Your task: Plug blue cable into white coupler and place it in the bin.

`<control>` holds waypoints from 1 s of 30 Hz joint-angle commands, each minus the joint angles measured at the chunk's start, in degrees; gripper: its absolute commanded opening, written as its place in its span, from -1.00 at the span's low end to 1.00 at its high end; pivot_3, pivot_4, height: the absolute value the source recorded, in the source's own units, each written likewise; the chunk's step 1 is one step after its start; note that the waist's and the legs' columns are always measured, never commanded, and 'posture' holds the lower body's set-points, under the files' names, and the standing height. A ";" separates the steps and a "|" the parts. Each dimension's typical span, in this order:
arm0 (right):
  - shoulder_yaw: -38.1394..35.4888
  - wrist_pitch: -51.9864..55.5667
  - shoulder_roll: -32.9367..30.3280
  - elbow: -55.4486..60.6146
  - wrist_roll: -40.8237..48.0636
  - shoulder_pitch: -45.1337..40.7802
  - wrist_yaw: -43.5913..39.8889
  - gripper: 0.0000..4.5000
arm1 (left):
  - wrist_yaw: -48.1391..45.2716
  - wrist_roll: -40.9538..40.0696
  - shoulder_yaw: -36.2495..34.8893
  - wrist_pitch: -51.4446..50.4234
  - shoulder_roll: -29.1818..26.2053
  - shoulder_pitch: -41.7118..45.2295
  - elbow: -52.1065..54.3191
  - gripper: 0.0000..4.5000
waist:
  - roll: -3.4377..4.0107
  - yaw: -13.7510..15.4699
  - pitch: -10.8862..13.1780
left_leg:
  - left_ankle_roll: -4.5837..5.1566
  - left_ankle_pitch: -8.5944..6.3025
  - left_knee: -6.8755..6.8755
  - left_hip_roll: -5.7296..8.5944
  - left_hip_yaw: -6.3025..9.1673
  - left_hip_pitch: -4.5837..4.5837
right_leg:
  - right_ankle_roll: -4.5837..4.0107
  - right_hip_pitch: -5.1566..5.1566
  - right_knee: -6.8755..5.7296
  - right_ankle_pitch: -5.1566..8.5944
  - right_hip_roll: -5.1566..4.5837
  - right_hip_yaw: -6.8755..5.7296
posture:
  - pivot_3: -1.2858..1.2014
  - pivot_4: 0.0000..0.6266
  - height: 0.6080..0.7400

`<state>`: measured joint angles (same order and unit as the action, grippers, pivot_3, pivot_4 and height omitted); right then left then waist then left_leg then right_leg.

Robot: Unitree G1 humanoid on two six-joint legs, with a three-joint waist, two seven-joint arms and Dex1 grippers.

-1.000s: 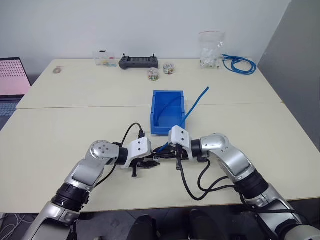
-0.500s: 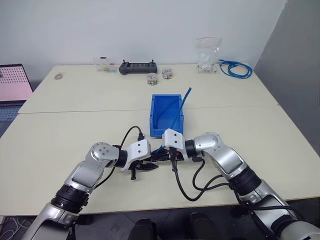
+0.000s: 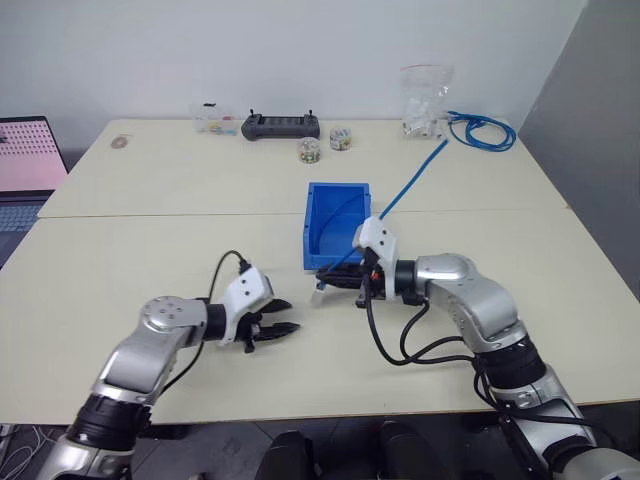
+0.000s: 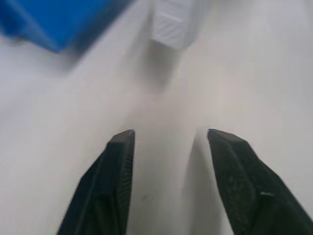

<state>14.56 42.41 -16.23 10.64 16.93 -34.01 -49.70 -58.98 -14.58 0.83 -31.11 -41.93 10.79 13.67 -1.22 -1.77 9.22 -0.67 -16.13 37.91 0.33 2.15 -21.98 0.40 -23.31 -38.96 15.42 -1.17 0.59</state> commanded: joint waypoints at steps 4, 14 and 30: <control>-9.40 5.98 -0.99 0.64 7.07 -8.08 2.50 -1.00 | 5.39 -4.99 -6.44 -7.85 -1.77 -1.09 12.29 0.80 | 0.07 0.02 0.17 | 0.00 0.00 0.01 0.05 0.00 0.00 | 0.00 0.02 0.01 0.00 -0.04 0.02 | 0.03 -0.52 1.00; -11.09 -8.21 1.59 -46.28 -1.53 -32.60 5.44 -1.00 | 9.69 -5.76 -4.10 -8.53 -0.16 4.61 11.38 0.99 | 0.07 -0.10 0.23 | 0.00 0.00 -0.08 0.04 -0.12 0.07 | -0.06 0.02 0.01 0.00 0.02 0.06 | 0.03 -0.52 1.00; -3.99 -4.60 -15.92 -34.29 -6.55 -26.56 -15.15 0.83 | 9.30 -6.79 -7.32 -6.39 -3.10 6.72 4.47 1.00 | 0.05 0.07 0.62 | 0.00 0.00 -0.05 0.06 -0.26 -0.11 | -0.04 -0.11 0.04 -0.01 -0.09 0.14 | 0.03 -0.52 1.00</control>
<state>10.34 37.34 -29.87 -29.47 10.21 -62.77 -62.62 -49.50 -20.39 -3.80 -38.68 -43.99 16.56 18.16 -1.17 -1.70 9.84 -0.68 -16.13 37.86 0.39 1.89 -22.09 0.36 -23.42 -38.92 15.41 -1.26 0.72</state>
